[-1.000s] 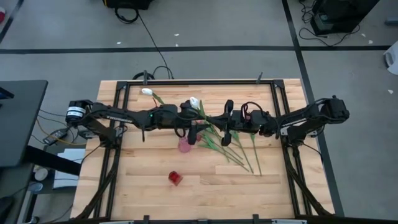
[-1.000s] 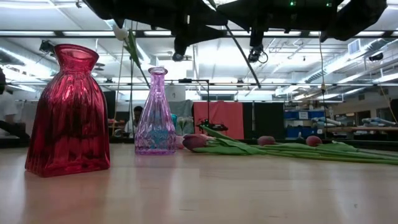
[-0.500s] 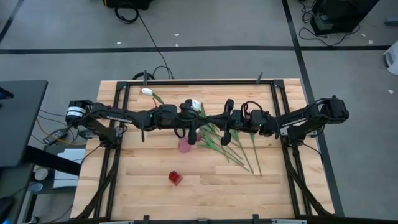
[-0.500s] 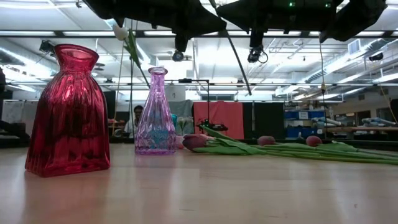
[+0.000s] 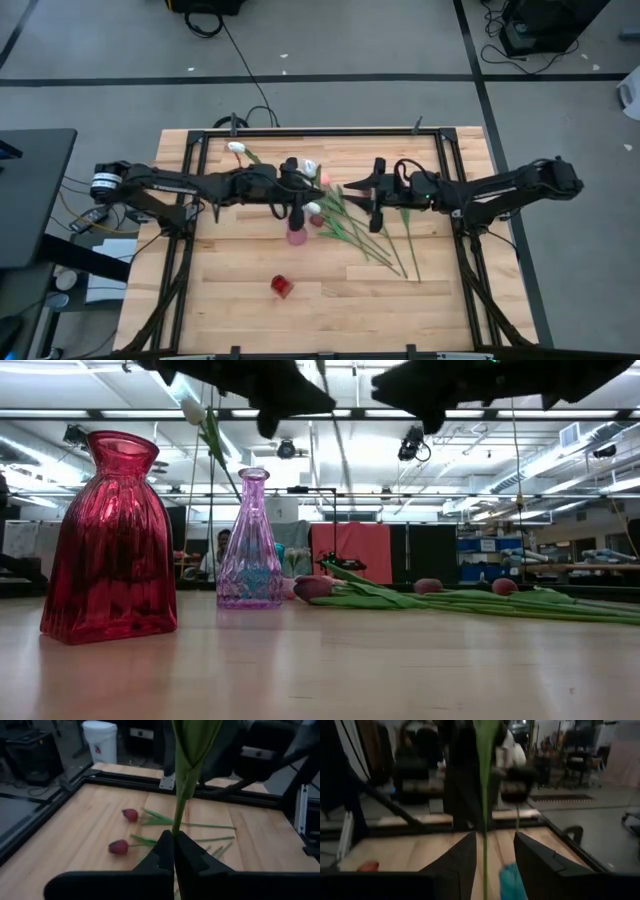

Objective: Sort flowers into vase by color
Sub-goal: Put the right white tulip into the blue vase

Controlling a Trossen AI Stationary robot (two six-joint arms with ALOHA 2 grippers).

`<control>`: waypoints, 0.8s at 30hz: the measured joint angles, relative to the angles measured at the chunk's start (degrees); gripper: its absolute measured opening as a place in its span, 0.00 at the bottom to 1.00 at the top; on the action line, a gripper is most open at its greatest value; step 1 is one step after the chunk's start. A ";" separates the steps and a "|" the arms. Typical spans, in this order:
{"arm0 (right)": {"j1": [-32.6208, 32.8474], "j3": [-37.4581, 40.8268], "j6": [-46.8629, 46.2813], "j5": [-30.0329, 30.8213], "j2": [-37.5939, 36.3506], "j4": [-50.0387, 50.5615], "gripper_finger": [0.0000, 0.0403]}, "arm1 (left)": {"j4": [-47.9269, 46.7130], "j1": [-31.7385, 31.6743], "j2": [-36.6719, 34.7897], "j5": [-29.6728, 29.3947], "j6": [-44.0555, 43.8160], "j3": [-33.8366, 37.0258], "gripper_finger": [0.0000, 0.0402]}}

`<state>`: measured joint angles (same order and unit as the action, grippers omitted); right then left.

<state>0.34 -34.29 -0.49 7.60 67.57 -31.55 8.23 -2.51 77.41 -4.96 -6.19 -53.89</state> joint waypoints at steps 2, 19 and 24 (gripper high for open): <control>-0.62 1.49 0.23 0.02 -2.26 2.39 0.36 | -2.82 -0.15 -2.32 -1.15 0.01 0.00 0.01; -5.85 28.98 -1.21 2.95 -17.59 -22.22 0.35 | -23.69 0.24 -15.87 -16.56 -4.00 2.77 0.02; -8.27 29.60 -1.06 0.97 -17.48 -22.52 0.35 | -23.60 0.33 -16.61 -19.36 -4.64 2.70 0.02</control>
<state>-7.93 -4.69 -1.55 8.57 50.09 -54.07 -15.37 -2.17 60.80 -24.32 -10.83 -51.18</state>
